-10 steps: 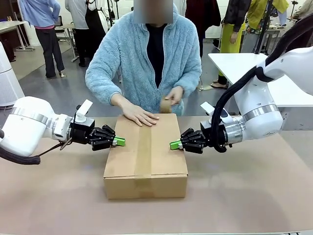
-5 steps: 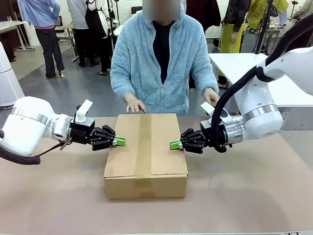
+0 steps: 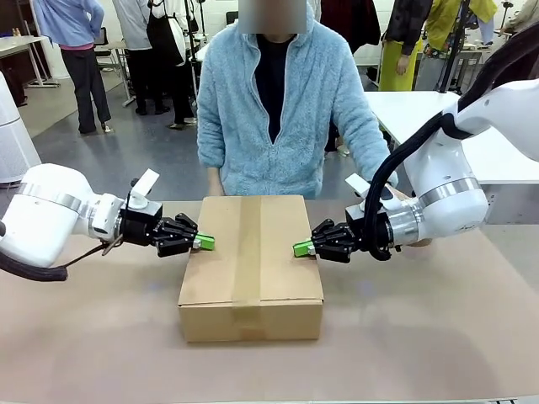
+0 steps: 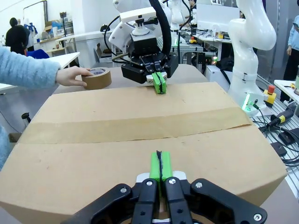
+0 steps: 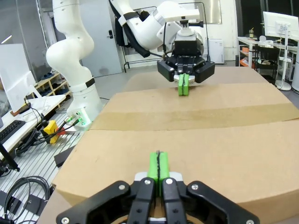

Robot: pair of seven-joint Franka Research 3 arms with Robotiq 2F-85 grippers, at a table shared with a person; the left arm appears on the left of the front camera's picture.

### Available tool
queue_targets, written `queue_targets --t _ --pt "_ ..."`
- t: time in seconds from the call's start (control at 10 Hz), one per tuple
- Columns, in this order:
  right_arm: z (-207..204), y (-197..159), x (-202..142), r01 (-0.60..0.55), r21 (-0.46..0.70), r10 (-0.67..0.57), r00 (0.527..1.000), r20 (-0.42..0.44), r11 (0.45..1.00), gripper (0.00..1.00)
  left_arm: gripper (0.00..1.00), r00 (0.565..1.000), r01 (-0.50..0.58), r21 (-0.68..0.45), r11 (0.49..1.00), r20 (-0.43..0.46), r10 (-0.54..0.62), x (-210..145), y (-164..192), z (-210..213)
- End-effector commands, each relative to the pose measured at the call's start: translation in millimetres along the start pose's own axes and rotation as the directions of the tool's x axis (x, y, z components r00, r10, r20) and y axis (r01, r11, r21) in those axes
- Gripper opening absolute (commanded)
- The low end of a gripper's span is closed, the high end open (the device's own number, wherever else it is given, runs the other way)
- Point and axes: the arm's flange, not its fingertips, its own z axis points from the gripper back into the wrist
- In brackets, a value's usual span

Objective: Wrap the clocks to prevent damage.
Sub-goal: After the human seals the box with tape, release both hands from the side flaps of the Package Box.

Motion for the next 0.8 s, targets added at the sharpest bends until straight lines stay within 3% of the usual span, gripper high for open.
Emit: queue_targets --t 0.0,0.1,0.2,0.4,0.7 --pt "29 17 56 0.026 0.087 -0.005 0.973 -0.233 0.996 0.01 0.00 0.997 -0.027 -0.054 0.998 -0.069 0.023 55 -2 32" --pt "46 28 81 0.065 0.076 -0.036 0.944 -0.328 0.995 0.01 0.00 0.994 -0.027 -0.053 0.998 -0.106 0.022 82 -4 52" --pt "65 41 106 0.062 0.038 -0.044 0.931 -0.362 0.997 0.01 0.00 0.987 -0.042 -0.044 0.998 -0.157 0.035 105 -7 73" --pt "100 70 155 0.022 -0.084 -0.054 0.915 -0.400 0.996 0.01 0.00 0.970 -0.047 -0.020 0.999 -0.238 0.041 150 -24 110" --pt "125 110 208 -0.024 -0.165 -0.043 0.918 -0.394 0.986 0.01 0.00 0.920 -0.040 0.049 0.998 -0.387 0.056 197 -55 151"
